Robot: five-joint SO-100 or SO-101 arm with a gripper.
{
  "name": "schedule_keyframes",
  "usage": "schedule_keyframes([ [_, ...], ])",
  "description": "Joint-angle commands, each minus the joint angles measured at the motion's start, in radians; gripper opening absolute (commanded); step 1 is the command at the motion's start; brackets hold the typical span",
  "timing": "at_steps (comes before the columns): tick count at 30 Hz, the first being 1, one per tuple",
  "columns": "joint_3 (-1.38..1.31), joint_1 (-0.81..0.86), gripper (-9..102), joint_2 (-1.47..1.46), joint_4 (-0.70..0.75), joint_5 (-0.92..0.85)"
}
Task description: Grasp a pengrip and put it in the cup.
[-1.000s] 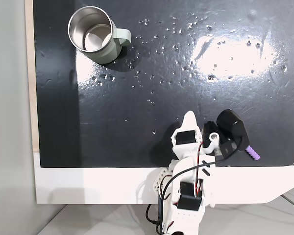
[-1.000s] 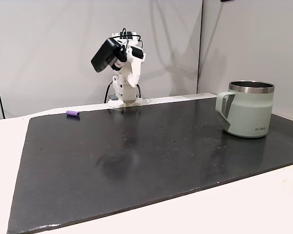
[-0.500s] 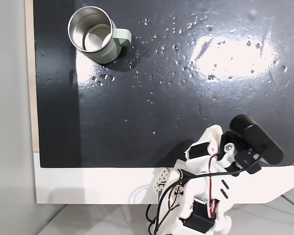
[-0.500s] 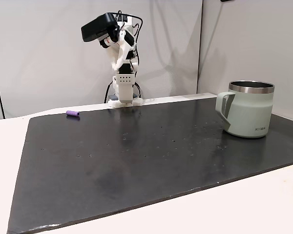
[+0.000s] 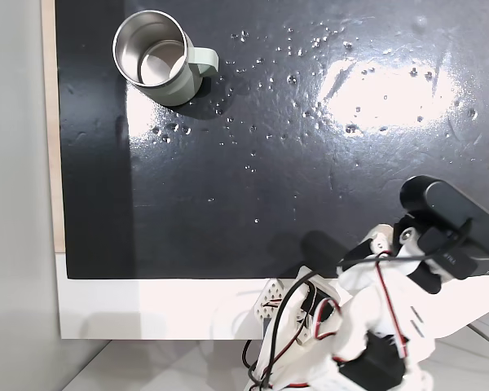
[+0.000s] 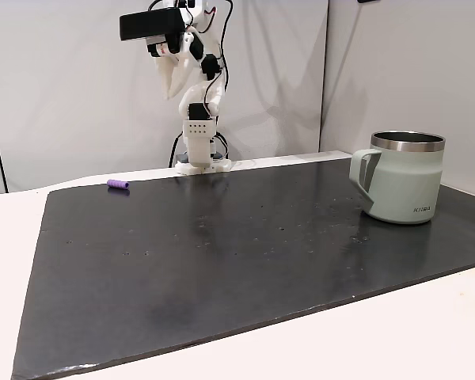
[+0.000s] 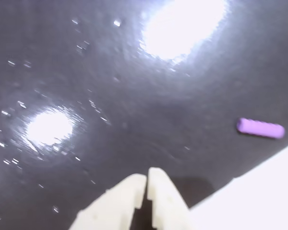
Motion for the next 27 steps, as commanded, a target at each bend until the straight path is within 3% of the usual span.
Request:
schedule_keyframes([
  [1,-0.192,0.091,4,-0.178,0.074,-0.133],
  [5,-0.284,0.183,6,-0.330,0.144,-0.299],
  [16,-0.276,0.364,10,-0.451,0.158,-0.808],
  [27,-0.261,0.417,11,-0.479,0.149,-1.138],
])
